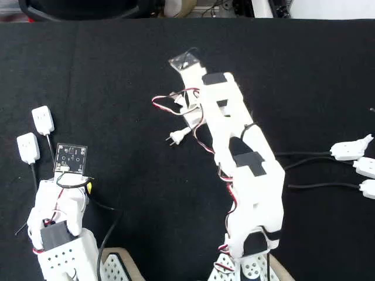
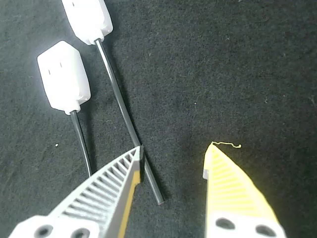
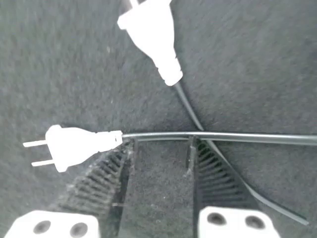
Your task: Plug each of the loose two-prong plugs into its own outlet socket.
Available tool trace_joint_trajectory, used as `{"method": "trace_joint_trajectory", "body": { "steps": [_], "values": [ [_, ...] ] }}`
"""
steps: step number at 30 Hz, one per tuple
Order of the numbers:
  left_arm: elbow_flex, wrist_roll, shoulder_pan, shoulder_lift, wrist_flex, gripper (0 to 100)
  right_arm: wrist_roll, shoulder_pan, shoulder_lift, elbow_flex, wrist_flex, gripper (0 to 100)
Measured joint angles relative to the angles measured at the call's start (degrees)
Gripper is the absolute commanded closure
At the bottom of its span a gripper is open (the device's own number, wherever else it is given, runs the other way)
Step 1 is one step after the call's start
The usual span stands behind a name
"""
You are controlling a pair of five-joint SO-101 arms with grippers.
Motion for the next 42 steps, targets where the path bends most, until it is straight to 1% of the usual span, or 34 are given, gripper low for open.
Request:
{"method": "trace_joint_trajectory", "body": {
  "steps": [4,6,10,12,16,21,25,30,37,40,42],
  "values": [
    [0.0,0.0,0.0,0.0,0.0,79,-5.6,-0.1,0.0,-0.4,0.4,82.9],
    [0.0,0.0,0.0,0.0,0.0,79,-9.5,-1.1,0.0,-0.4,2.2,82.9],
    [0.0,0.0,0.0,0.0,0.0,79,-23.8,-5.4,0.0,-0.4,8.6,82.9],
    [0.0,0.0,0.0,0.0,0.0,79,-30.1,-8.0,0.0,-0.4,10.1,82.9],
    [0.0,0.0,0.0,0.0,0.0,79,-36.3,-11.0,0.0,-0.4,10.9,82.9],
    [0.0,0.0,0.0,0.0,0.0,79,-40.4,-11.1,0.0,-0.4,10.9,83.2],
    [0.0,0.0,0.0,0.0,0.0,79,-43.6,-10.5,0.0,-0.4,9.5,91.2],
    [0.0,0.0,0.0,0.0,0.0,79,-45.4,-9.1,0.0,-0.4,7.3,91.0],
    [0.0,0.0,0.0,0.0,0.0,79,-47.4,-8.9,0.0,-0.4,7.1,91.0],
    [0.0,0.0,0.0,0.0,0.0,79,-47.6,-7.5,0.0,-0.4,7.2,90.9],
    [0.0,0.0,0.0,0.0,0.0,79,-47.6,-6.1,0.0,-0.4,7.8,88.6]
  ]
}}
